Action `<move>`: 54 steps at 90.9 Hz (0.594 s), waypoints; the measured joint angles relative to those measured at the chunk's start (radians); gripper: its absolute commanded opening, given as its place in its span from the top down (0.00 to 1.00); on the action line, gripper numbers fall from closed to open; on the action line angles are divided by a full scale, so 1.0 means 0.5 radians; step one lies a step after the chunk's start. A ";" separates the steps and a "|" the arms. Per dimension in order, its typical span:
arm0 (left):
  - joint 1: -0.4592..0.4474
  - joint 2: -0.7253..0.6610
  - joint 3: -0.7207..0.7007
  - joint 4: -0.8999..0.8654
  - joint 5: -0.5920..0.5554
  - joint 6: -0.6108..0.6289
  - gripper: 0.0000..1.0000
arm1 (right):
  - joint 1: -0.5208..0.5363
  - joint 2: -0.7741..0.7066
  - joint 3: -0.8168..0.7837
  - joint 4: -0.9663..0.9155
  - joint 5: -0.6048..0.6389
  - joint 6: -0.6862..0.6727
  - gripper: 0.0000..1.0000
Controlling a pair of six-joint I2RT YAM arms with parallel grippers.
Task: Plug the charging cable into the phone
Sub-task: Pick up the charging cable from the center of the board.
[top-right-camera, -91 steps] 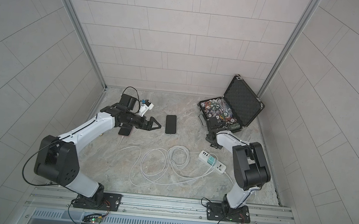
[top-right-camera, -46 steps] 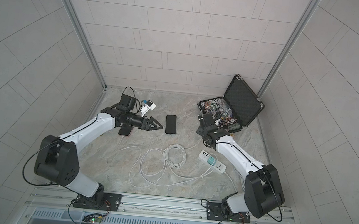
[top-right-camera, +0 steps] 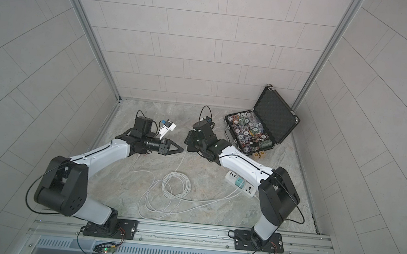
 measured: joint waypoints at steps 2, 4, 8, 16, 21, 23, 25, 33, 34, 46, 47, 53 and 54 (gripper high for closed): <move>0.008 0.000 -0.001 0.013 -0.015 -0.002 0.34 | 0.005 0.007 0.007 0.006 -0.014 0.004 1.00; 0.012 0.000 -0.001 0.028 -0.028 -0.002 0.34 | 0.011 0.008 0.010 0.010 -0.022 0.007 1.00; 0.024 0.000 -0.001 0.059 -0.053 -0.002 0.35 | 0.021 0.008 0.015 0.013 -0.043 0.012 1.00; 0.037 0.000 -0.002 0.107 -0.096 -0.001 0.42 | 0.034 0.007 0.028 0.028 -0.076 0.024 0.99; 0.044 0.000 -0.004 0.134 -0.130 -0.003 0.43 | 0.040 0.007 0.031 0.035 -0.095 0.034 0.99; 0.044 0.000 -0.005 0.143 -0.146 -0.004 0.42 | 0.041 0.007 0.032 0.037 -0.101 0.037 0.98; 0.044 0.000 -0.005 0.150 -0.157 -0.001 0.42 | 0.043 0.007 0.033 0.040 -0.107 0.040 0.98; 0.044 0.000 -0.005 0.175 -0.201 0.007 0.41 | 0.051 0.007 0.036 0.048 -0.125 0.041 0.98; 0.044 0.000 -0.005 0.177 -0.204 0.007 0.42 | 0.053 0.007 0.036 0.048 -0.127 0.041 0.97; 0.040 0.002 -0.004 0.208 -0.204 0.027 0.81 | 0.066 0.007 0.052 0.055 -0.140 0.031 0.96; 0.040 0.002 -0.004 0.208 -0.203 0.022 0.84 | 0.067 0.007 0.055 0.055 -0.140 0.028 0.96; 0.031 0.004 -0.004 0.226 -0.181 0.037 0.87 | 0.067 0.008 0.080 0.048 -0.140 0.002 0.94; 0.028 0.004 -0.004 0.227 -0.175 0.032 0.87 | 0.067 0.009 0.083 0.047 -0.140 -0.002 0.94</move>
